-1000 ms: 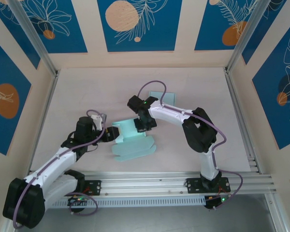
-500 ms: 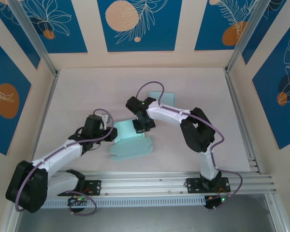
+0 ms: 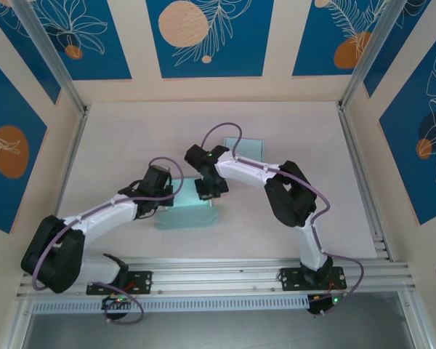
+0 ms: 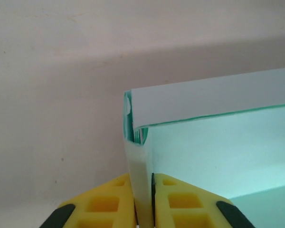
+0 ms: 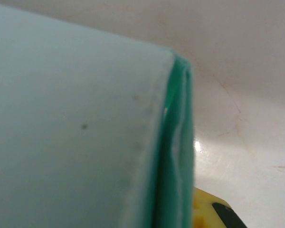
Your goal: Fold the paper box
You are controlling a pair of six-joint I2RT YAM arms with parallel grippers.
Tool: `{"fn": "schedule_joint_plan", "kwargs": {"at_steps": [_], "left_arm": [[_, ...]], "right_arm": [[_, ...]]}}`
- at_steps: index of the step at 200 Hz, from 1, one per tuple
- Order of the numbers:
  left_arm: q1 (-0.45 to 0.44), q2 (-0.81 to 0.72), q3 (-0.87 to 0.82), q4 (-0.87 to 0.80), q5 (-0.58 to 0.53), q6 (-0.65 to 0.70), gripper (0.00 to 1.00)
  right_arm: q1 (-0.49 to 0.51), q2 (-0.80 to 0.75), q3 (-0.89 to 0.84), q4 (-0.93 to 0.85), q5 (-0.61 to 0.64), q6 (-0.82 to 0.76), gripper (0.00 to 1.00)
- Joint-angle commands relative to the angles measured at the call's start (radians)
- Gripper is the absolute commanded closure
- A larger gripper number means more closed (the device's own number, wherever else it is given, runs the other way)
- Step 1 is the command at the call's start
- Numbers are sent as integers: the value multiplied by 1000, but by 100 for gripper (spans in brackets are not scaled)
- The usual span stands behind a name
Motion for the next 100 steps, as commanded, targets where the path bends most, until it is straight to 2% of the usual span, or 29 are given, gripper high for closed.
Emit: {"fn": "schedule_joint_plan", "kwargs": {"at_steps": [1, 36, 77, 100], "left_arm": [[-8, 87, 23, -82, -73, 4, 92], [-7, 175, 73, -124, -76, 5, 97], [-3, 268, 152, -202, -85, 43, 99], [3, 294, 174, -214, -65, 54, 99]], "right_arm": [[13, 46, 50, -55, -9, -35, 97], [-6, 96, 144, -123, 100, -31, 84], [-25, 166, 262, -195, 158, -71, 58], [-34, 194, 307, -209, 177, -86, 57]]}}
